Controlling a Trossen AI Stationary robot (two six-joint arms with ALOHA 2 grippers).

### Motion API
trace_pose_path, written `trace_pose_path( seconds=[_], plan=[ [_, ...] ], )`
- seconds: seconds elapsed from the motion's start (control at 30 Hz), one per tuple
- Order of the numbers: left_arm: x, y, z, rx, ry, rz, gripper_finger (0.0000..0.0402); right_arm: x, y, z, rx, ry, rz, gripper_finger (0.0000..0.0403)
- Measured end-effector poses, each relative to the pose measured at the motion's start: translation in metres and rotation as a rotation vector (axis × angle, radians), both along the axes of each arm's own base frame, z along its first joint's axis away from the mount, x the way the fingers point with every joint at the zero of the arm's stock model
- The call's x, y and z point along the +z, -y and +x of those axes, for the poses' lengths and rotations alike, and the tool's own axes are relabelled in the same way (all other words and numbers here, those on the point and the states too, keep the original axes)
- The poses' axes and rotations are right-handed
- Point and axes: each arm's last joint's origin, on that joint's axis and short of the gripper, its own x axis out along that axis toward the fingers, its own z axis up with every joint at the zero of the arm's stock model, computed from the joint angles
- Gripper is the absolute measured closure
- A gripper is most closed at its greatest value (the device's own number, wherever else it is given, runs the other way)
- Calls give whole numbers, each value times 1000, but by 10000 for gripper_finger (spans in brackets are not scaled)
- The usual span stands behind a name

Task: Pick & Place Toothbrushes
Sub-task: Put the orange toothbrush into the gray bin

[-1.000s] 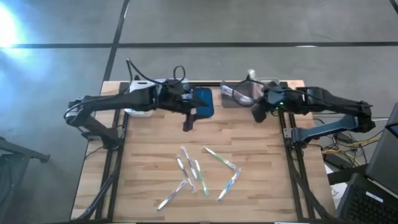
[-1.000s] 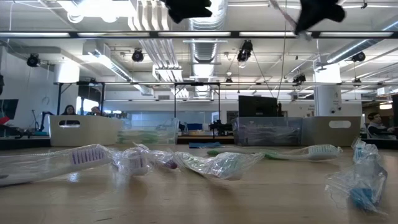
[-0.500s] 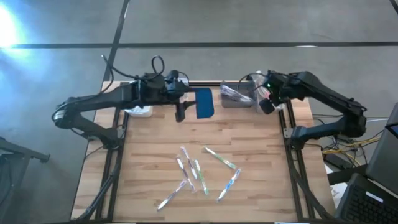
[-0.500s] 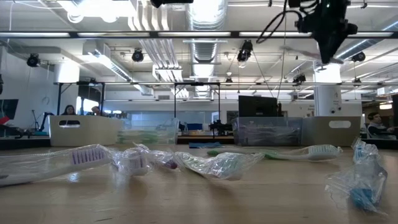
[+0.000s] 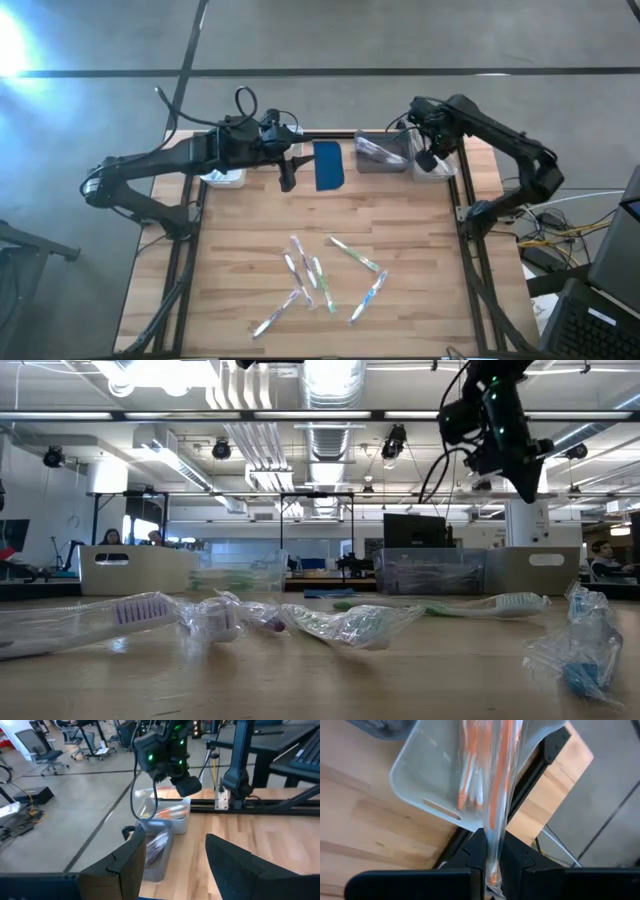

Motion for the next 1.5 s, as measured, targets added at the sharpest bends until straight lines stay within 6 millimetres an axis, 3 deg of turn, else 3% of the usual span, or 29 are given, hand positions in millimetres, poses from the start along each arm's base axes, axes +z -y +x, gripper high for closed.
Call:
trace_pose_path(
  seconds=[0.37,0.6,1.03,1.5],
  plan=[
    [-1,1,-13,10,-87,58,193,-43,40,2,-94,-90,176,376],
    [1,2,-18,10,-86,57,193,-66,55,3,-130,-126,256,376],
    [0,3,-19,2,-112,76,193,-83,64,6,-156,-199,245,376],
    [-1,3,-20,1,-121,75,193,-87,67,6,-169,-197,243,376]
  ],
)
